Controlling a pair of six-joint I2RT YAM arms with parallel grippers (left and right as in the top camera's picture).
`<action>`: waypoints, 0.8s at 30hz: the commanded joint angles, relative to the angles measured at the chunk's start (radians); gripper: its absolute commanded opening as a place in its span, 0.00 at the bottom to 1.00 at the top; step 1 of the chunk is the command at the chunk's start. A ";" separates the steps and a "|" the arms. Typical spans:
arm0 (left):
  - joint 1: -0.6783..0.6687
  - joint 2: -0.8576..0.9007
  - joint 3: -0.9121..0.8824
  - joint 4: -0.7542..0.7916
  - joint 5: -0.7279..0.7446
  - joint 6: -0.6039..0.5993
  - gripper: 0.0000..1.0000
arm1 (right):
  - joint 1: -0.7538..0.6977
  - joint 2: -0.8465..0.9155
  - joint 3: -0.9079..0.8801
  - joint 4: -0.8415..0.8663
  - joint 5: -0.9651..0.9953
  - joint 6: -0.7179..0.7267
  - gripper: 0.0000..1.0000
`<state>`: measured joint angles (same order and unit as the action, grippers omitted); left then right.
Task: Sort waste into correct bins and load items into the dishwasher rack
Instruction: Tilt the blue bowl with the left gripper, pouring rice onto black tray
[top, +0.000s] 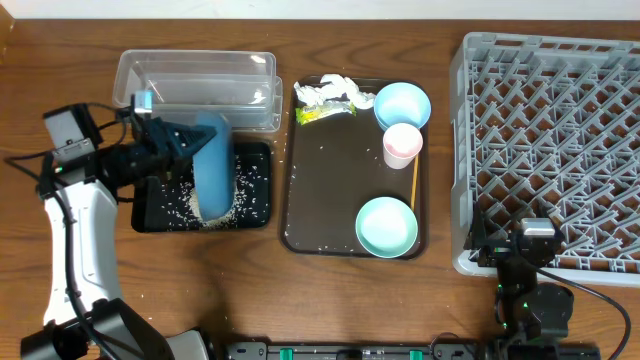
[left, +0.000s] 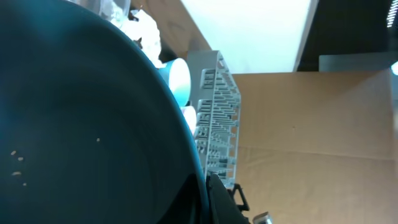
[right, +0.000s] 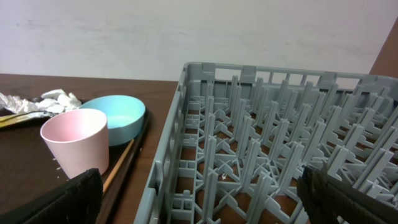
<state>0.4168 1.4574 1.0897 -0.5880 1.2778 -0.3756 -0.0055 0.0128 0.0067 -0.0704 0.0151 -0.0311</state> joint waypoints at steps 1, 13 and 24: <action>0.013 -0.023 0.005 0.000 0.121 0.026 0.06 | -0.005 -0.002 -0.001 -0.004 -0.005 -0.008 0.99; 0.035 -0.021 0.005 0.027 0.136 0.024 0.06 | -0.005 -0.002 -0.001 -0.004 -0.005 -0.008 0.99; 0.095 -0.021 0.005 0.031 0.137 0.053 0.06 | -0.005 -0.002 -0.001 -0.004 -0.005 -0.008 0.99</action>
<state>0.5026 1.4570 1.0889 -0.5430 1.3769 -0.3534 -0.0055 0.0128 0.0067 -0.0704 0.0147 -0.0311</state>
